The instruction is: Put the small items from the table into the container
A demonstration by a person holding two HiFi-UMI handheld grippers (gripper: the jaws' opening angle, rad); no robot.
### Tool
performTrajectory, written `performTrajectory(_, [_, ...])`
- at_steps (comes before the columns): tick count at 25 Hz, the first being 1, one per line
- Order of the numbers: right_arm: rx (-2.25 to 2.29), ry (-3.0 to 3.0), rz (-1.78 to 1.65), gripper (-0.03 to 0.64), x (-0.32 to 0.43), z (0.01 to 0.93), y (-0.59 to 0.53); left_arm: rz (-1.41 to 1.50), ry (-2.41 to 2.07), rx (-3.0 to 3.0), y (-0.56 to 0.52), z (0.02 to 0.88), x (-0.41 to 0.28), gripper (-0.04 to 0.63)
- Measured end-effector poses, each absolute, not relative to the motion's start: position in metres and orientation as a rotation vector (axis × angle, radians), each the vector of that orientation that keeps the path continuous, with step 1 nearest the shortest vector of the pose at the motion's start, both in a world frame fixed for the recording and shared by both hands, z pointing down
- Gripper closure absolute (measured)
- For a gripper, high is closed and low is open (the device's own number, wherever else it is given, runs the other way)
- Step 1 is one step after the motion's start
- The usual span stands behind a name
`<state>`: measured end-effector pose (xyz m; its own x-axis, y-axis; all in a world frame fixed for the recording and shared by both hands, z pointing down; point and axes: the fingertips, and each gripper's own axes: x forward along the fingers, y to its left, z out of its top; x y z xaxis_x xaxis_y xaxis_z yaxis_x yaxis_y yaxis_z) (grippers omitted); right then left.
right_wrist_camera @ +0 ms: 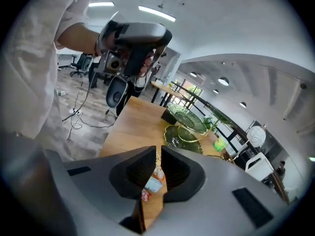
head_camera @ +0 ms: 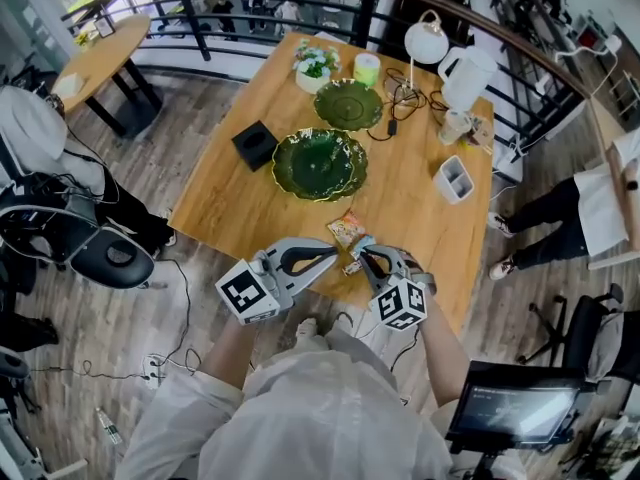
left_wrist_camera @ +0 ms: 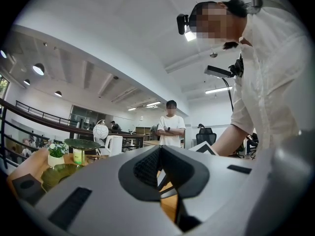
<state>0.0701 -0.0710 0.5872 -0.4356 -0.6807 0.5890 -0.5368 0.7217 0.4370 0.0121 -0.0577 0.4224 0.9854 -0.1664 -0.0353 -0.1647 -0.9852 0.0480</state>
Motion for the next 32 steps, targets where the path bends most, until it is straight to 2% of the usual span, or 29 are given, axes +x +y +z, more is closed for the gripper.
performTrajectory(9, [0.647,-1.892,-0.373,0.592,0.085,0.653,-0.082,-0.036,-0.283,3.047,-0.065,0.436,0.005,0.586])
performTrajectory(18, [0.431,-1.846,-0.351,0.587,0.088,0.689,-0.083,-0.026,-0.299,3.015,-0.07,0.443,0.001,0.586])
performTrajectory(23, [0.311,-1.805,-0.346,0.494,0.092,0.709,-0.081,-0.011,-0.32,3.01,-0.074,0.446,-0.003,0.586])
performTrajectory(32, [0.122,-1.714,-0.434,0.491,0.094,0.73,-0.087,0.012,-0.352,2.984,-0.077,0.451,-0.009,0.586])
